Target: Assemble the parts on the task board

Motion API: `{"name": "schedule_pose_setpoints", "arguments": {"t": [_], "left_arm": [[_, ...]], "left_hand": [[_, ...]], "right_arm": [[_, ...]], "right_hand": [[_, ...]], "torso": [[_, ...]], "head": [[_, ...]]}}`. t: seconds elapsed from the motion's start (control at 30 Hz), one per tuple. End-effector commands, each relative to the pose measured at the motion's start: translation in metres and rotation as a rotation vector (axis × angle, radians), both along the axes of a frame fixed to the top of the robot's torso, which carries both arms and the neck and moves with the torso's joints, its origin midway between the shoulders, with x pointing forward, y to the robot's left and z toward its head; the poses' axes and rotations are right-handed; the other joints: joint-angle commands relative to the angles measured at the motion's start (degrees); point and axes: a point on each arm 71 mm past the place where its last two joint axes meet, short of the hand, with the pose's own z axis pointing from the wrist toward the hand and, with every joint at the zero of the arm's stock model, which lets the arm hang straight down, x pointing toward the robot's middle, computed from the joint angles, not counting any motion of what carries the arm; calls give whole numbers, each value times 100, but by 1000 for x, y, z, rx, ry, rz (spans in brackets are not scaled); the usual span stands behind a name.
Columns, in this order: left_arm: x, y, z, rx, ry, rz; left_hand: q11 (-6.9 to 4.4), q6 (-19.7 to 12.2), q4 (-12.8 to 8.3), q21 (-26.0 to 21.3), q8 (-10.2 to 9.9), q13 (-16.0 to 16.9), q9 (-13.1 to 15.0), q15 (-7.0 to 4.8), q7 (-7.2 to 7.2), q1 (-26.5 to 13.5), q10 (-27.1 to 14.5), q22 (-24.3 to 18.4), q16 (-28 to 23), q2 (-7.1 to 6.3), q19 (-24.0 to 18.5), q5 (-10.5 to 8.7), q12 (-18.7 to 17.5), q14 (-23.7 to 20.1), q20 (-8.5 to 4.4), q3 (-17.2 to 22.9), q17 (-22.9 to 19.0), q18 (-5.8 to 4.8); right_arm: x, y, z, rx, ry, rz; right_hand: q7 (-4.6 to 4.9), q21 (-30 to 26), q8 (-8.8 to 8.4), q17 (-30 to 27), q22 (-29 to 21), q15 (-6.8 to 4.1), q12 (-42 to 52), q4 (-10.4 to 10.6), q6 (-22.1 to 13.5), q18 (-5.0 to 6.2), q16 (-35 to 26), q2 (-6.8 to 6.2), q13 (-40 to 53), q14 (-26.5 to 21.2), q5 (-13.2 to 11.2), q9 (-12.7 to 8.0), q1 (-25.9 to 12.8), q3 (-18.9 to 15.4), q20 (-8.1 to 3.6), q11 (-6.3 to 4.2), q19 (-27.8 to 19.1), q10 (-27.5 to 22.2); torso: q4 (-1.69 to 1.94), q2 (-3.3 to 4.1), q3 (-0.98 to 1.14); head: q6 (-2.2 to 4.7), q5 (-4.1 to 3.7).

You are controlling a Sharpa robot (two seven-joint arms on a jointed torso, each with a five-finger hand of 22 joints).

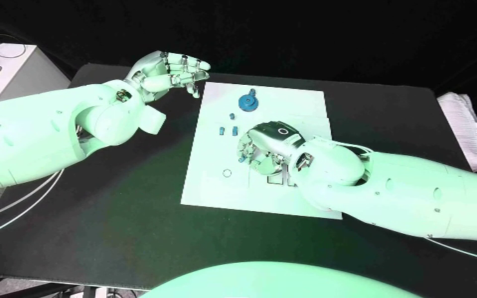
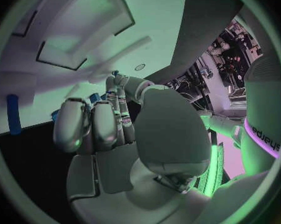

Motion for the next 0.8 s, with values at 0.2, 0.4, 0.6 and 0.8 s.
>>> {"name": "schedule_pose_setpoints", "arguments": {"t": [0.2,0.4,0.6,0.8], "left_arm": [[-1,-1,0,-7,7,-15],[-1,0,0,-6,9,-15],[-1,0,0,-6,11,-16],[-1,0,0,-5,13,-17]], "left_hand": [[13,-25,5,-25,42,-8,-8,15,-1,51,-45,-9,-33,16,40,28,16,-38,9,-25,-3,84],[13,-25,5,-25,42,-8,-8,15,-1,51,-45,-9,-33,16,40,28,16,-38,9,-25,-3,84],[13,-25,5,-25,42,-8,-8,15,-1,51,-45,-9,-33,16,40,28,16,-38,9,-25,-3,84],[15,-29,8,-30,43,-13,-9,16,0,54,-57,-13,-35,19,43,29,12,-37,9,-28,-3,84]], "right_arm": [[0,1,-1,-27,-19,-2],[0,2,-1,-23,-22,-1],[-1,3,-1,-23,-22,-1],[-1,4,-2,-34,-16,5]], "right_hand": [[11,20,39,-5,5,-48,-5,4,43,-106,21,54,10,194,20,298,13,43,-3,14,37,38],[11,20,39,-5,5,-48,-5,4,43,-106,21,54,10,194,20,298,13,43,-3,14,37,38],[11,20,39,-5,5,-48,-5,4,43,-106,21,54,10,194,20,298,13,43,-3,14,37,38],[11,20,39,-5,5,-48,-5,4,43,-106,21,54,10,194,20,298,13,43,-3,14,37,38]], "torso": [[-7,1,1],[-1,2,-2],[-4,-1,-4],[-5,-3,-2]], "head": [[2,-8],[-1,-8],[-11,-4],[-20,-5]]}}
